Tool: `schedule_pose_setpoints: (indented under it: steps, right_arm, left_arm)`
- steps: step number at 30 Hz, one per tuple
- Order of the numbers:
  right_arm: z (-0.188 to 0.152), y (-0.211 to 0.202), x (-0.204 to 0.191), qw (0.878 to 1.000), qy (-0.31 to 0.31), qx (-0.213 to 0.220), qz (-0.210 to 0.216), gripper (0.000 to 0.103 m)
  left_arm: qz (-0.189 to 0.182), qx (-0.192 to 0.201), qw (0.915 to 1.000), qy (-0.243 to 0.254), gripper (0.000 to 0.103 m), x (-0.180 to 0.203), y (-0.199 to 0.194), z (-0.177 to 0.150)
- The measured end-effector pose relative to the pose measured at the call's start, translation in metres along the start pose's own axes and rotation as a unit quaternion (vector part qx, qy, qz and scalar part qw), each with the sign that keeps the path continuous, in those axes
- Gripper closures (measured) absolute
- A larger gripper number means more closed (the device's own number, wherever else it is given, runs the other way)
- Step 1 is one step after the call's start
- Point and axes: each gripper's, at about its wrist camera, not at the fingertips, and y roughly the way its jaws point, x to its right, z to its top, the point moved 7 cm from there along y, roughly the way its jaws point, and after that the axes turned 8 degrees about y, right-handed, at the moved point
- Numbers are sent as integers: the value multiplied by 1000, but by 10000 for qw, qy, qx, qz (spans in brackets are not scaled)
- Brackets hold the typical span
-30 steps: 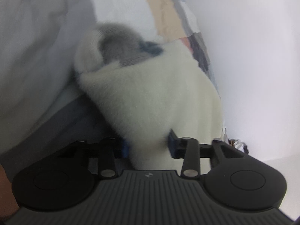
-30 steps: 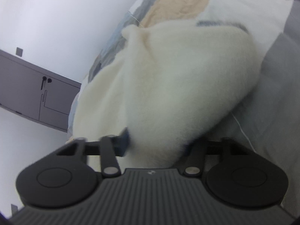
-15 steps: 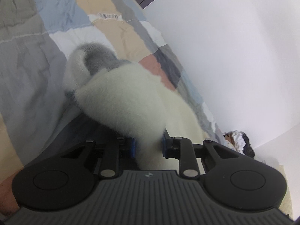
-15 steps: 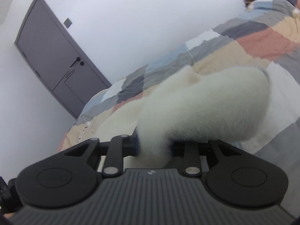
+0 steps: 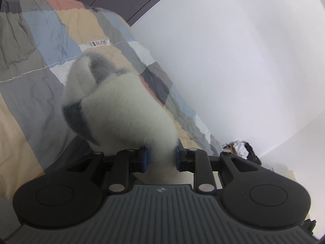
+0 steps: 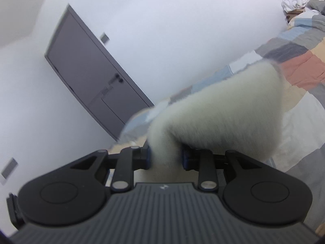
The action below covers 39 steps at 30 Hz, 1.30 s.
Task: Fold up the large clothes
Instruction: 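Grasp the sweater edge with both grippers and lift it, then fold the lifted edge over the sweater and open both grippers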
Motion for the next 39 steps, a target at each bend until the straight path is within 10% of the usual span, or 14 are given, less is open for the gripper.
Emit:
schedule_pose_setpoints:
  steps: [28, 39]
  right_arm:
    - [4, 55, 55, 9899, 1182, 154, -765, 66]
    - [31, 124, 81, 9816, 1418, -485, -1180, 66]
  left_arm:
    - [-245, -333, 9991, 63, 54, -7, 106, 27]
    - [-23, -205, 9998, 75, 34, -21, 175, 59]
